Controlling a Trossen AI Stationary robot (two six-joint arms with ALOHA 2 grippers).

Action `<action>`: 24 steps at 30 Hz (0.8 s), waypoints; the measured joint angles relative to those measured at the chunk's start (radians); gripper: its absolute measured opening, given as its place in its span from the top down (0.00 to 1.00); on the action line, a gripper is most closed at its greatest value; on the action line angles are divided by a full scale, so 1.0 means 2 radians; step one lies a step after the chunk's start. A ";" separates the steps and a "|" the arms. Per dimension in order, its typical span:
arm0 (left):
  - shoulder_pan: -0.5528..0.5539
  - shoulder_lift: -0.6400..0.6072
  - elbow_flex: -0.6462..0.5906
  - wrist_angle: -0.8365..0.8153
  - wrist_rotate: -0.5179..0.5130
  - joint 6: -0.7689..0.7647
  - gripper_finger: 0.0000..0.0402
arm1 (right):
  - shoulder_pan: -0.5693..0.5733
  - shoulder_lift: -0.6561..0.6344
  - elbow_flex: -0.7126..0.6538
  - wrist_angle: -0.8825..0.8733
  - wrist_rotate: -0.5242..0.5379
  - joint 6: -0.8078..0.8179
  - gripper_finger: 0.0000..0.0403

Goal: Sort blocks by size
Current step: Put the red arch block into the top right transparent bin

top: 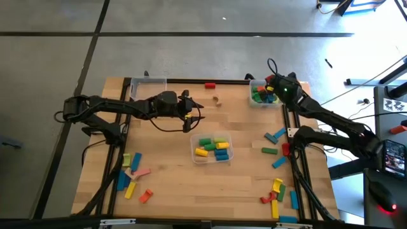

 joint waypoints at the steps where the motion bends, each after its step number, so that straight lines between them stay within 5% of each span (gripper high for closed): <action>1: 0.000 0.000 0.000 -0.001 0.000 -0.001 0.44 | -0.009 0.011 0.000 0.000 -0.013 0.008 0.65; 12: 0.000 0.004 0.000 0.000 0.000 -0.002 0.44 | -0.060 0.114 0.000 -0.001 -0.099 0.062 0.65; 24: 0.000 0.019 0.001 0.005 0.000 -0.003 0.44 | -0.058 0.129 0.000 -0.028 -0.116 0.077 0.57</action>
